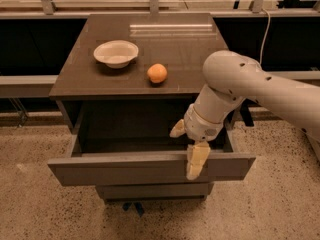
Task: Open top drawer
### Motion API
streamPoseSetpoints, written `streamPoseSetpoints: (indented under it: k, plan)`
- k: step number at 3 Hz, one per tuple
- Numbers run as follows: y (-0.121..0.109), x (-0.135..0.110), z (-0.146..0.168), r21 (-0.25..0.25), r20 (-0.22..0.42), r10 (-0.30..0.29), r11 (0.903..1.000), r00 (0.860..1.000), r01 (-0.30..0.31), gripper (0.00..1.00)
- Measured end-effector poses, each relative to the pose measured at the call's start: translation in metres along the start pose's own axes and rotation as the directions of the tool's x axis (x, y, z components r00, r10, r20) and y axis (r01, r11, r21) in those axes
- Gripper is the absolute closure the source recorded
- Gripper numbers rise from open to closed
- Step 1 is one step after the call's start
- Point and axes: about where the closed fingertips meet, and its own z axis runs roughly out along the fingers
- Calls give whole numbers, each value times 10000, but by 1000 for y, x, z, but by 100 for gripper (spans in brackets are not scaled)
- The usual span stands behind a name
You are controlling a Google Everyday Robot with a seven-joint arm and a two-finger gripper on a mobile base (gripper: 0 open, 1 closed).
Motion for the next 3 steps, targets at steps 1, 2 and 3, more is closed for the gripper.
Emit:
streamPoseSetpoints:
  k: [1,2,3]
  plan:
    - [-30,4,-13,253,211,-7,9997,9998,2,100]
    - [-51,2,-21,348,422,-57,9994,9991,43,100]
    - [-68,9,-13,612,730,174,9979,9972,-219,100]
